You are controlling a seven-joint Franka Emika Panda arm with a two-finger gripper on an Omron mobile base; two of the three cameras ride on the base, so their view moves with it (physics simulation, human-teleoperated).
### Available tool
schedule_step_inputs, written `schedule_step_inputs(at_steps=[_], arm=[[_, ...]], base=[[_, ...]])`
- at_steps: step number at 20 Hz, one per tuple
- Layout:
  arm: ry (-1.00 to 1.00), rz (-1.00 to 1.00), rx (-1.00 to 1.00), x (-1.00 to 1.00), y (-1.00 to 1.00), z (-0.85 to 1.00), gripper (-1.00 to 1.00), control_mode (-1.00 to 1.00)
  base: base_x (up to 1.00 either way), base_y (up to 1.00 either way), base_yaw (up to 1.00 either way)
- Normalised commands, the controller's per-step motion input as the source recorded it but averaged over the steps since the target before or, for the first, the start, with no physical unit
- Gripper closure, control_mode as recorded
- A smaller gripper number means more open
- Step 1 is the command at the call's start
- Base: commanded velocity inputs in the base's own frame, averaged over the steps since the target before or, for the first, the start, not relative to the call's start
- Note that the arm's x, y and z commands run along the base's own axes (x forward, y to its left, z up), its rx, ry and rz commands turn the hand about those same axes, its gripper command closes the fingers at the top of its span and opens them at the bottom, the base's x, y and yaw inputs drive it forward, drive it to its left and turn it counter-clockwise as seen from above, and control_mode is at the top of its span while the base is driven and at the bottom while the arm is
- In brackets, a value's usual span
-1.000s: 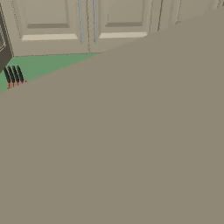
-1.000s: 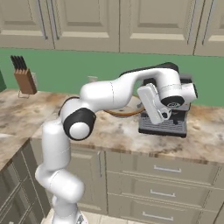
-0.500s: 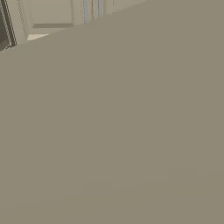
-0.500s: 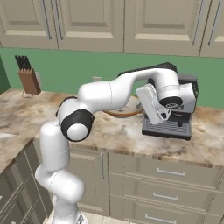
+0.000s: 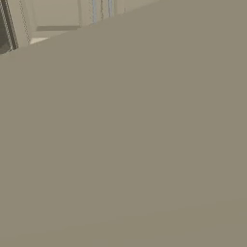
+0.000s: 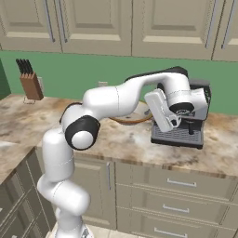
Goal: Place the cup inside the bowl on the dining table and move the bowl to any counter.
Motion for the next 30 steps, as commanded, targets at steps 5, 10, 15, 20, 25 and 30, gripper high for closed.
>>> schedule_step_inputs(at_steps=[5, 10, 15, 20, 25, 30], arm=[[0.00, 0.00, 0.00, 0.00, 0.00, 0.00, 1.00, 1.00], [0.00, 0.00, 0.00, 0.00, 0.00, 0.00, 1.00, 1.00], [0.00, 0.00, 0.00, 0.00, 0.00, 0.00, 1.00, 1.00], [0.00, 0.00, 0.00, 0.00, 0.00, 0.00, 1.00, 1.00], [0.00, 0.00, 0.00, 0.00, 0.00, 0.00, 1.00, 1.00], [0.00, 0.00, 0.00, 0.00, 0.00, 0.00, 1.00, -1.00]], base=[[0.18, 0.00, 0.00], [0.42, 0.07, 0.00], [0.48, 0.08, 0.00], [0.35, 0.05, 0.00], [0.00, 0.00, 0.00], [0.00, 0.00, 0.00]])
